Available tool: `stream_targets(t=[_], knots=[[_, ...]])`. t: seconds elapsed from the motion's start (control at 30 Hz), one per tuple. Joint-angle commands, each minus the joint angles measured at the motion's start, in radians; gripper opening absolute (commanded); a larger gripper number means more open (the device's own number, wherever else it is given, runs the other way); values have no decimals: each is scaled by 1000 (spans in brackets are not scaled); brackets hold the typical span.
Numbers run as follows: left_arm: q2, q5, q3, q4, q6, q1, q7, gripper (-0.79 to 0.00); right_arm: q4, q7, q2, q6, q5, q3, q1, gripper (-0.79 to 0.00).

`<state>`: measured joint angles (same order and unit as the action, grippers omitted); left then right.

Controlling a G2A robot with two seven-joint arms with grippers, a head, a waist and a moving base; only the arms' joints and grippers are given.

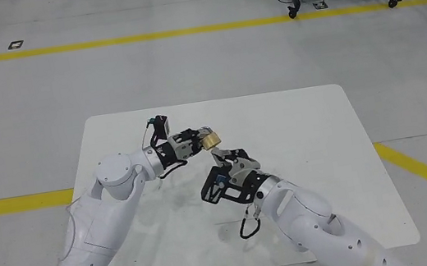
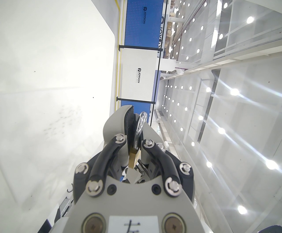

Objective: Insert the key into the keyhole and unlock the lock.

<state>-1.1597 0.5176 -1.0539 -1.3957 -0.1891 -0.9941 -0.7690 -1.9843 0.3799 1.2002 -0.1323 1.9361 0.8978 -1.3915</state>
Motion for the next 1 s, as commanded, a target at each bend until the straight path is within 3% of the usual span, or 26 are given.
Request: stream_targets(t=[0.0,0.3,0.5,0.83,0.97], knots=[[-1,0,-1,1,1,0,-2,-785,1,-9,1,1,-11,5,-2,-785],[-2,-12,-2,-4,12,-3,-4,-785,-1,-58,5,21,-84,44,-35,-785],[-3,-16,-7,-9,31,-7,-8,-785,21,-205,8,9,-347,122,-65,-785],[-4,-31,-16,-21,66,-15,-9,-785,135,-370,0,-235,-788,255,-77,-785],[-4,-34,-21,-25,83,-20,-6,-785,167,-390,-2,-298,-847,275,-71,-785]])
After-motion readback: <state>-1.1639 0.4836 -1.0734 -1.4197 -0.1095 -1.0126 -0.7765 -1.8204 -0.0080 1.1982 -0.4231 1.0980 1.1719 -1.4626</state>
